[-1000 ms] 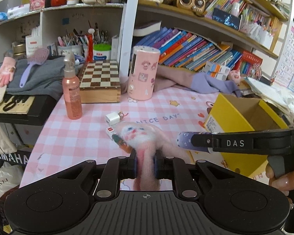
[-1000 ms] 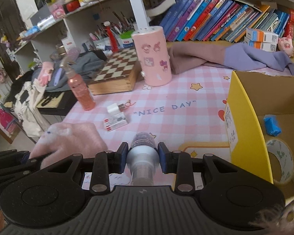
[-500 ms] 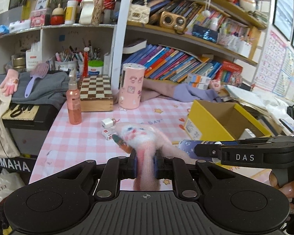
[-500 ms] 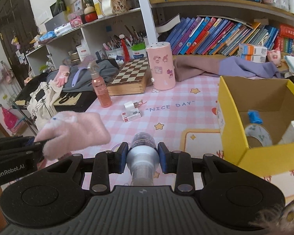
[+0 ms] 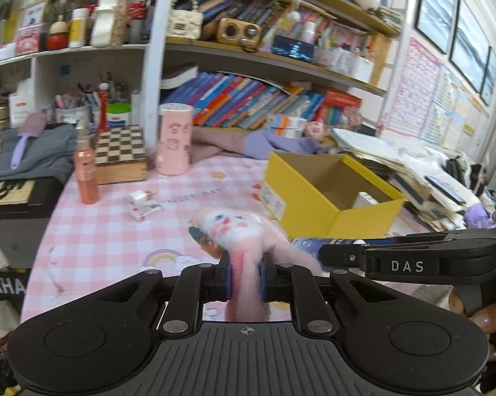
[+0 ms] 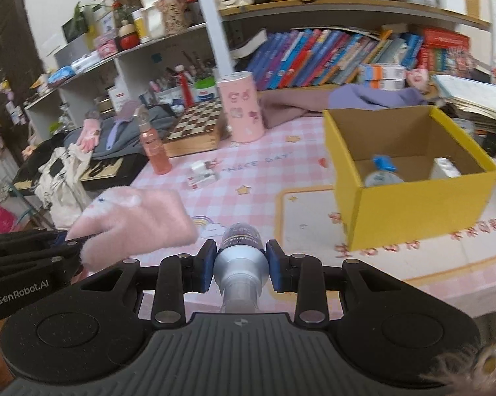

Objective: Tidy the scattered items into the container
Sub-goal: 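Carry the pink glove and lotion bottle with both tools over the yellow box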

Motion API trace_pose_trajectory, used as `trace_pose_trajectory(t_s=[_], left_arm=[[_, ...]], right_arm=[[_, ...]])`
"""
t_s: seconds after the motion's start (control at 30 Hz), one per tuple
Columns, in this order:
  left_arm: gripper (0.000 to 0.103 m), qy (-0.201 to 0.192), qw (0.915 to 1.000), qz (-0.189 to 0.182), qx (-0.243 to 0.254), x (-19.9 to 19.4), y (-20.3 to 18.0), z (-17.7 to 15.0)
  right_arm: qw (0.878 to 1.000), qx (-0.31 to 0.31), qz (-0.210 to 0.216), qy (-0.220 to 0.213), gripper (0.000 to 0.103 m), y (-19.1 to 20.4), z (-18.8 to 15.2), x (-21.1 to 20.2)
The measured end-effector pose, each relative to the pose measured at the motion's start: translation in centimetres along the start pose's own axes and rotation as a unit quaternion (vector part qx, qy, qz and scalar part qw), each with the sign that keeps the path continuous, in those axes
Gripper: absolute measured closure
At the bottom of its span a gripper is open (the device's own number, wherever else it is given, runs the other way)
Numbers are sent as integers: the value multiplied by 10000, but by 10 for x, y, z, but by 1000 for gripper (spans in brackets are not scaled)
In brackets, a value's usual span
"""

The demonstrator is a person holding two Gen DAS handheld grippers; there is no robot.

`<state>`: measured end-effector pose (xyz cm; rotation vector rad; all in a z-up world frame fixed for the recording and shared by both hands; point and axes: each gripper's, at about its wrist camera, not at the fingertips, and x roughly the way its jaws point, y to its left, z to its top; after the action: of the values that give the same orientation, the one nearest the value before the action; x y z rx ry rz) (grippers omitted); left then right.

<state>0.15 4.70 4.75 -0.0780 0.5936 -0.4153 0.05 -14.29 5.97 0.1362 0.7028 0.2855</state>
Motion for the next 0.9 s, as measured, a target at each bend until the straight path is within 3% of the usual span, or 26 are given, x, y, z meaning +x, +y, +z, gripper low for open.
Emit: trace_pose_trajectory(t_s=[0.3, 0.63, 0.9], left_arm=[[89, 181, 9965, -727, 380, 25, -45, -2], [89, 339, 9845, -1480, 876, 51, -105, 0], [89, 245, 9766, -1818, 1123, 67, -137, 14]], right_arm=[[9968, 487, -638, -26, 72, -42, -25, -35], [9865, 1038, -1264, -96, 72, -89, -48, -72], [9789, 1314, -1549, -242, 72, -120, -47, -86]])
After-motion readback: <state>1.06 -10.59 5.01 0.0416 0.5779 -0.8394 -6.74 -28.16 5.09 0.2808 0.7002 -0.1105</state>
